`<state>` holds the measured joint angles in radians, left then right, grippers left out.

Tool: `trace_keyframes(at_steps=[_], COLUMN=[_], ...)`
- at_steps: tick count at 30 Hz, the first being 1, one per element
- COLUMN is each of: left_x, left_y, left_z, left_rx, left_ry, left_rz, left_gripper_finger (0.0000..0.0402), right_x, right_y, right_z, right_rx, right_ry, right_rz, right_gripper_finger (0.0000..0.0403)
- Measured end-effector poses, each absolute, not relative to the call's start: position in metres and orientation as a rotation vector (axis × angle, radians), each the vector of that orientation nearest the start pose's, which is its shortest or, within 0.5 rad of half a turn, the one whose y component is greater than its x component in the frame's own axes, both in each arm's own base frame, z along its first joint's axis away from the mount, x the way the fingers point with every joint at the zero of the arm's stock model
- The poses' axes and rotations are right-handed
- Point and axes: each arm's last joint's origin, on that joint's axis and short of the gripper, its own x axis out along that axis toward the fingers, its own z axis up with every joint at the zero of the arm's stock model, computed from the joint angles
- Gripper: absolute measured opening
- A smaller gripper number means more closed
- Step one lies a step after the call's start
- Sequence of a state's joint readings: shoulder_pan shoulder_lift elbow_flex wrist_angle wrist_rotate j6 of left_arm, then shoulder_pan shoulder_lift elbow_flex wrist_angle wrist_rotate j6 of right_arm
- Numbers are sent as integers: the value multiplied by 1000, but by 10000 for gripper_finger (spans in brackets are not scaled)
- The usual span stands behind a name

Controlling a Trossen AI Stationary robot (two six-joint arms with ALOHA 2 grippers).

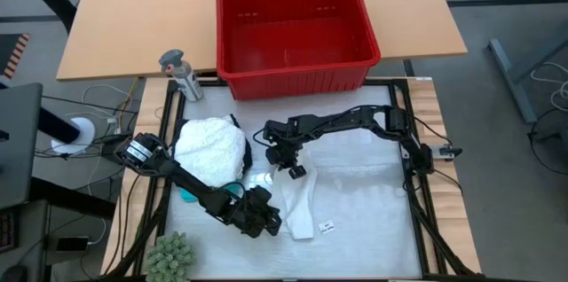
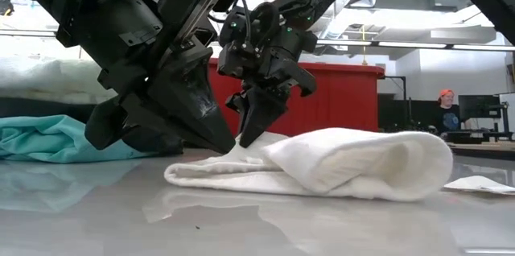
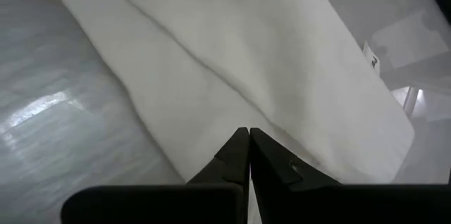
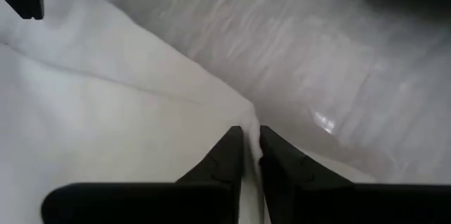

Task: Fold laundry
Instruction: Fold the white shorts

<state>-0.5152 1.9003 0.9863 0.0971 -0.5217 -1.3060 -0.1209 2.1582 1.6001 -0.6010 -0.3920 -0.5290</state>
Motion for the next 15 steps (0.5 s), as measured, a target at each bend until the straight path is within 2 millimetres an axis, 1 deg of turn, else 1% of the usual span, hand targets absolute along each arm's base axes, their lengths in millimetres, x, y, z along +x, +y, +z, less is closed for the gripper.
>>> trace_keyframes(at_steps=[8, 15], left_x=[326, 326], left_y=[-168, -168], left_z=[128, 128], left_rx=[-842, -838], left_ry=[573, 573], left_rz=[448, 447], left_gripper_finger=[0, 0], right_x=[442, 442], right_y=[-43, -43], right_z=[158, 158], right_rx=[-174, -179], right_ry=[1017, 1016], right_rz=[524, 524], right_gripper_finger=[97, 130])
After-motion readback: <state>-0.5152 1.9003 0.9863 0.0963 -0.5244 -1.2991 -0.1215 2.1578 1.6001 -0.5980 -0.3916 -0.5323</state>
